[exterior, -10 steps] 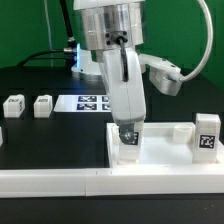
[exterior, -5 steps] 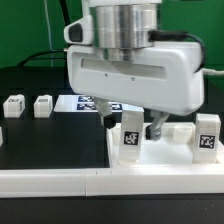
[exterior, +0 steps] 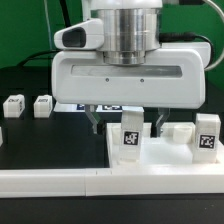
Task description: Assemble square table
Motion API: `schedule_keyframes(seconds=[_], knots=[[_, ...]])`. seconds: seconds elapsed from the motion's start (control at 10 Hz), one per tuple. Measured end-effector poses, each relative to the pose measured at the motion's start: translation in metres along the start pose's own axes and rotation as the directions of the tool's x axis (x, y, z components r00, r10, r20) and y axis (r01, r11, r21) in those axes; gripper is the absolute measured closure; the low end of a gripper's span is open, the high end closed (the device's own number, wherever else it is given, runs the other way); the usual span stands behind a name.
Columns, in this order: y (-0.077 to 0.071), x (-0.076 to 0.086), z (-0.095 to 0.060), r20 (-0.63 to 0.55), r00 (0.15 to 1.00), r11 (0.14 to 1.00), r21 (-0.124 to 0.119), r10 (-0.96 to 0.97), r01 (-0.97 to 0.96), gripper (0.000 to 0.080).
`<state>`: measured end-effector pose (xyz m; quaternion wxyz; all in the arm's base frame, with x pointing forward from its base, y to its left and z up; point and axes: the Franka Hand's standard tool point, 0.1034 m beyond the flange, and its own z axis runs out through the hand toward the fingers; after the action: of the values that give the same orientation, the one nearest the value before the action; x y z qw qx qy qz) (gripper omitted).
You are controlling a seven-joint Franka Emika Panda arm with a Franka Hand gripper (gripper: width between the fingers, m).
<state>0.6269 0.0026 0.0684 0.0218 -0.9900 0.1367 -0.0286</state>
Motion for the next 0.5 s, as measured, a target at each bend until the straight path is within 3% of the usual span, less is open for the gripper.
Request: schedule_keyframes(seconds=[0.2,0.3,0.4,0.5], knots=[[-0.0001,-0.0001,0.0001,0.0,1.0,1.0,0.0,0.02,-0.02,0.0377],[-0.0006,-0.0002,0.0001,0.0,0.997,0.997,0.001,0.083,-0.083,0.0377],[-0.0005,-0.0002,0.0002,0.001,0.989,0.989,0.001,0.15,-0.15,0.0514],[-0.0002,-0.0002,0.0003,0.001,0.975,0.975,0.001,0.223,-0.223,0.0512]])
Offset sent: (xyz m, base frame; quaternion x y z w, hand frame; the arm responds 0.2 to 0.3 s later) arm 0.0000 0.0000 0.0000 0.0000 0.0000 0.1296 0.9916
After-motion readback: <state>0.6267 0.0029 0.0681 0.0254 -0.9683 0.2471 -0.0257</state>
